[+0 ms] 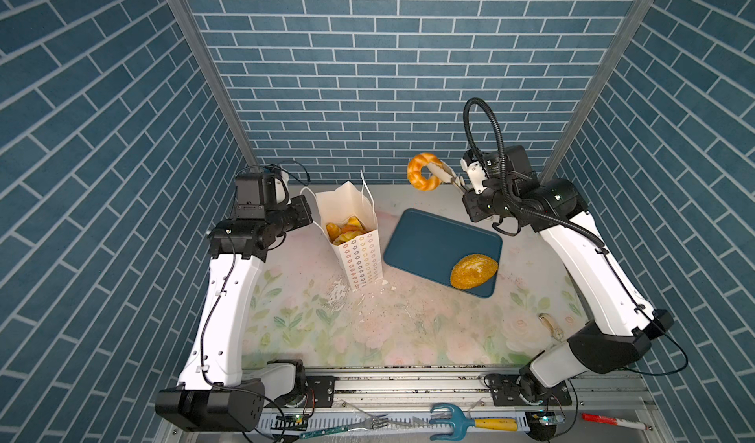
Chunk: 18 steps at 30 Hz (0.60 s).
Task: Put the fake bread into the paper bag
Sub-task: 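Lift the ring bun with the tongs and carry it into the bag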
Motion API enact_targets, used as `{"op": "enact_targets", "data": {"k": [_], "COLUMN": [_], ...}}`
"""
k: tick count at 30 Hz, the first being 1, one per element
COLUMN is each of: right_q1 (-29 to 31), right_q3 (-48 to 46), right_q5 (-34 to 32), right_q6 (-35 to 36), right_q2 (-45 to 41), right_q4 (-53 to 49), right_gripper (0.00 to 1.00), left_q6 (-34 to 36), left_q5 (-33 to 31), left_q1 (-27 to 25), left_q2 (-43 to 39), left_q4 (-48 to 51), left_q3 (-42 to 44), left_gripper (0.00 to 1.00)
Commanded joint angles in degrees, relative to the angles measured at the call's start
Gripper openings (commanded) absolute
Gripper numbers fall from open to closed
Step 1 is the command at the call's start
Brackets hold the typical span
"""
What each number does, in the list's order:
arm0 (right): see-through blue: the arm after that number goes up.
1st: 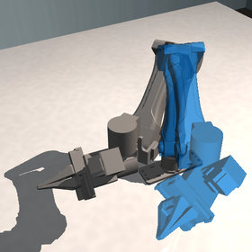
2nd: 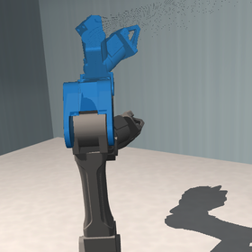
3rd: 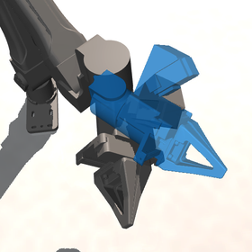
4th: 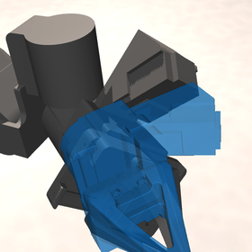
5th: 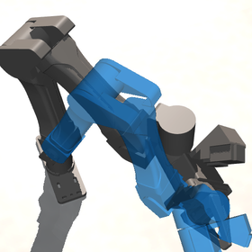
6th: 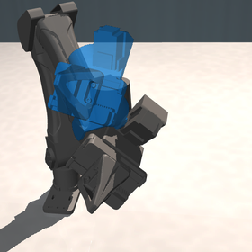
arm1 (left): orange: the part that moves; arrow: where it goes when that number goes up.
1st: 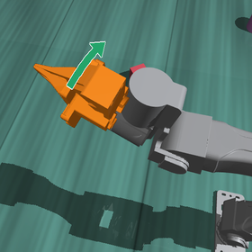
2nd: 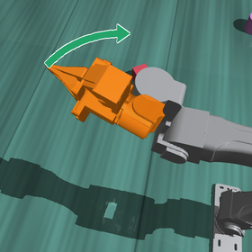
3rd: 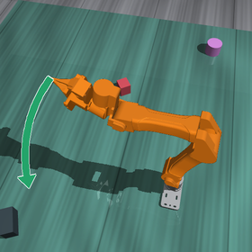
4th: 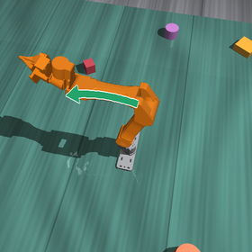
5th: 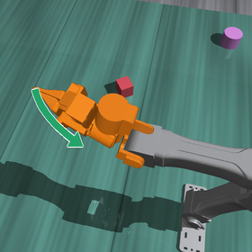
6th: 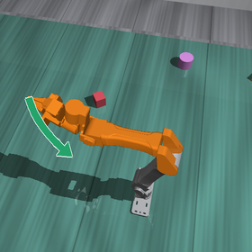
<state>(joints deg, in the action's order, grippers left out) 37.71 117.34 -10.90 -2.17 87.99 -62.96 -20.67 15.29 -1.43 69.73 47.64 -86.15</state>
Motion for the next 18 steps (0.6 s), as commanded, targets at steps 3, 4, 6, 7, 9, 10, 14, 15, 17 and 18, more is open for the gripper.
{"op": "enact_targets", "data": {"k": [3,4,6,7,9,10,14,15,17,18], "right_q1": [7.1,8.6,11.5,12.8,15.2,16.5,19.9,20.8,21.9,22.3], "right_q3": [7.5,8.8,11.0,11.6,12.2,12.1,13.5,13.8,14.6,15.1], "right_q5": [-3.8,-4.4,-4.3,-4.2,-3.0,-2.7,-2.3,-3.0,-4.4,-4.6], "right_q6": [6.7,7.7,9.4,9.9,11.3,12.1,14.6,15.3,15.8,16.0], "right_q2": [-0.9,-0.4,0.6,1.2,2.1,2.7,5.9,7.0,8.9,9.8], "right_q4": [6.6,7.1,8.0,8.8,10.0,10.7,9.7,9.2,8.0,6.9], "right_gripper": [0.11,0.11,0.11,0.11,0.11,0.11,0.12,0.12,0.12,0.12], "left_q6": [-0.4,-0.4,-0.4,-0.4,-0.4,-0.4,-0.4,-0.4,-0.4,-0.4], "left_q5": [0.2,0.2,0.1,0.0,-0.1,-0.1,-0.2,-0.3,-0.3,-0.3], "left_q1": [-0.2,-0.2,-0.2,-0.2,-0.2,-0.2,-0.2,-0.2,-0.2,-0.3], "left_q2": [-0.7,-0.7,-0.8,-0.9,-1.1,-1.1,-1.4,-1.5,-1.6,-1.6], "left_q4": [-0.9,-0.9,-1.0,-0.8,-0.8,-0.8,-0.7,-0.7,-0.7,-0.8], "left_q3": [0.6,0.6,0.7,0.7,0.8,0.9,1.0,0.9,0.8,0.8], "left_gripper": [0.10,0.10,0.10,0.10,0.10,0.09,0.10,0.10,0.09,0.09]}}
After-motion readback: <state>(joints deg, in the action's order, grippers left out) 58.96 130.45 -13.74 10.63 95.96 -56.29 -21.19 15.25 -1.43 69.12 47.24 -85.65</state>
